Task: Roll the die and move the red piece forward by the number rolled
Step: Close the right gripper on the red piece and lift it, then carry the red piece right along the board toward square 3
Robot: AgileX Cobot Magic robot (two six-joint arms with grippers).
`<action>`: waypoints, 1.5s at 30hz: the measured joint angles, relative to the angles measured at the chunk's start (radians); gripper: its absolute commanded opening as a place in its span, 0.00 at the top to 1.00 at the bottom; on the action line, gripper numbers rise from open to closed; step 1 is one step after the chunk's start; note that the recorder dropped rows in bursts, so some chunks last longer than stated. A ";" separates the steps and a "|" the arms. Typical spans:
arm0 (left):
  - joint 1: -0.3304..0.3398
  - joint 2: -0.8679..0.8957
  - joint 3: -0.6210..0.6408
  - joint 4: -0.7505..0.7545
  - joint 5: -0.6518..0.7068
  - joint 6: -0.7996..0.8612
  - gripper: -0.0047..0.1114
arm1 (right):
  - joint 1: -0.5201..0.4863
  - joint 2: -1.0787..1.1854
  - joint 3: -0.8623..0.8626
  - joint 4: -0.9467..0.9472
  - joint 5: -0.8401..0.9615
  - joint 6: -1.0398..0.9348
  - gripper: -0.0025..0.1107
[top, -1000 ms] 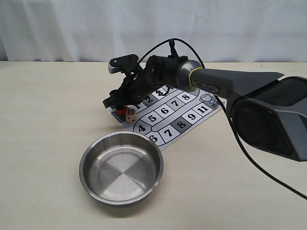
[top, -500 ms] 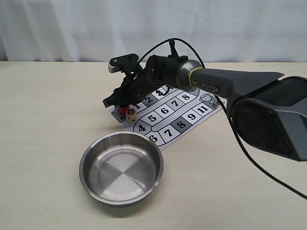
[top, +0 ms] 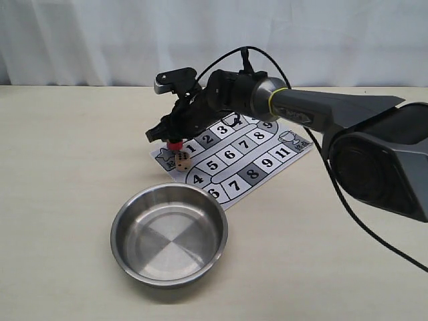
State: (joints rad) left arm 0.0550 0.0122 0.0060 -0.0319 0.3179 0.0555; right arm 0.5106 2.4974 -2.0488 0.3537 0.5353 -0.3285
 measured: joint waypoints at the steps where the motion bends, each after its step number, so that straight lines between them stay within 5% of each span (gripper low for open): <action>1: 0.000 0.000 0.000 0.000 0.000 0.000 0.96 | -0.007 -0.005 -0.002 0.000 0.000 0.000 0.94; 45: 0.000 0.000 0.000 0.000 0.000 0.000 0.96 | -0.108 -0.002 -0.008 0.002 0.001 -0.030 0.94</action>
State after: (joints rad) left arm 0.0550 0.0122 0.0060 -0.0319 0.3179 0.0555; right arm 0.4022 2.4958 -2.0567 0.3553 0.5363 -0.3585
